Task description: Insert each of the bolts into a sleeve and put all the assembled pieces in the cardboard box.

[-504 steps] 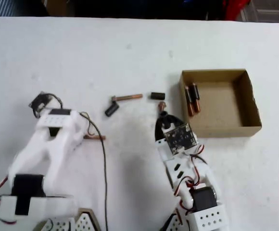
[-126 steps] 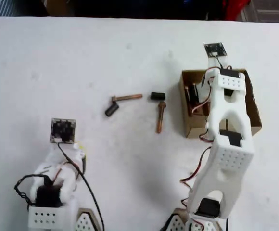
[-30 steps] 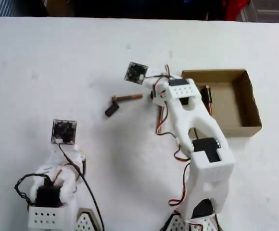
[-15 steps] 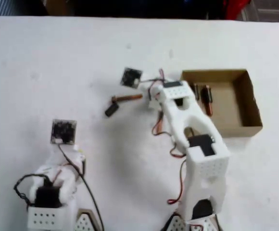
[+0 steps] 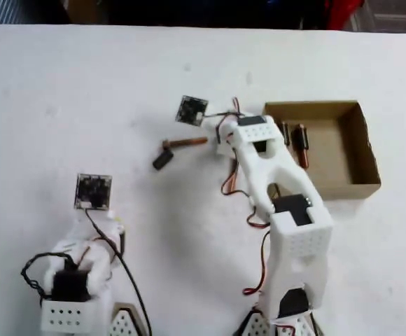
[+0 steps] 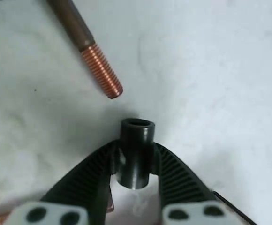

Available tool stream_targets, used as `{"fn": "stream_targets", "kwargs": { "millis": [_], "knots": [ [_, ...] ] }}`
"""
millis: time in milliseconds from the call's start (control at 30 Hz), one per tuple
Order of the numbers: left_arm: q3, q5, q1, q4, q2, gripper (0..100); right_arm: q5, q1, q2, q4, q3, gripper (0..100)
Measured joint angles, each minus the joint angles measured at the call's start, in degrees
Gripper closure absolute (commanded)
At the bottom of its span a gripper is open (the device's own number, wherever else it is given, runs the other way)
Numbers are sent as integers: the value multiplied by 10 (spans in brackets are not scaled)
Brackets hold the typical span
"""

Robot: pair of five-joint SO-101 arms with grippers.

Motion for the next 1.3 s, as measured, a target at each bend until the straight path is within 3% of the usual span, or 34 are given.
{"fn": "stream_targets", "kwargs": {
  "millis": [233,600,1000,1300],
  "knots": [
    [0,0,0,0,0,977,-91,-5,-84,29,2,981],
    [0,0,0,0,0,977,-110,-47,-270,287,2,981],
    [0,0,0,0,0,977,-247,-94,-476,490,11,981],
    [0,0,0,0,0,977,-258,-135,-484,403,214,980]
  ]
}}
